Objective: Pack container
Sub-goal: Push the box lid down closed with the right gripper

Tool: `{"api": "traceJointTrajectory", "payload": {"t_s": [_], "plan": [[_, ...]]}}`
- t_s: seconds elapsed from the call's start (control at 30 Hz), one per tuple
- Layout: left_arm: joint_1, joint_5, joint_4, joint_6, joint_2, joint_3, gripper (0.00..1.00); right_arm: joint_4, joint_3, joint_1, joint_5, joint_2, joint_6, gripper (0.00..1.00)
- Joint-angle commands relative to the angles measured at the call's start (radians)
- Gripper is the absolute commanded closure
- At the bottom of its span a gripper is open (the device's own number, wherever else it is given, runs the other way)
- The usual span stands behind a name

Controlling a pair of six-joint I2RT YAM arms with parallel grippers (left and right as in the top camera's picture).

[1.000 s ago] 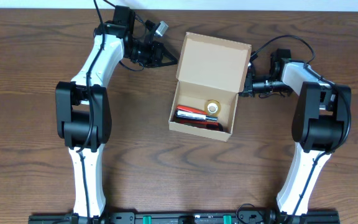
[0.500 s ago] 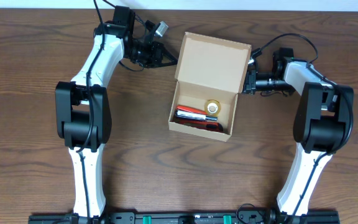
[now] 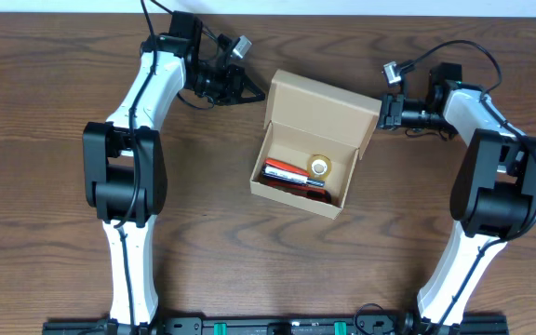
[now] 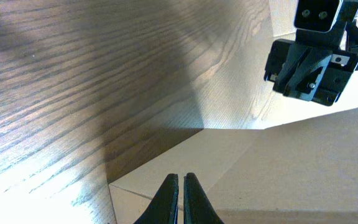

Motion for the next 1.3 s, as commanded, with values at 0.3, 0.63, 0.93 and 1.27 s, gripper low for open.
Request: {"api": "traceJointTrajectory", "payload": {"t_s": [0.3, 0.63, 0.93, 1.27], "plan": [[0.077, -0.016, -0.126, 0.109, -0.011, 0.019, 0.94, -0.028, 0.020, 0.014, -0.049, -0.030, 0.011, 0.99], [0.140, -0.017, -0.258, 0.235, -0.012, 0.019, 0.94, -0.076, 0.020, 0.072, -0.040, -0.082, 0.006, 0.99], [0.152, -0.181, -0.349, 0.291, -0.012, 0.019, 0.94, -0.420, 0.020, 0.103, 0.227, -0.167, -0.272, 0.99], [0.152, -0.537, -0.452, 0.278, -0.012, 0.019, 0.94, -0.637, 0.020, 0.105, 0.313, -0.203, -0.443, 0.99]]}}
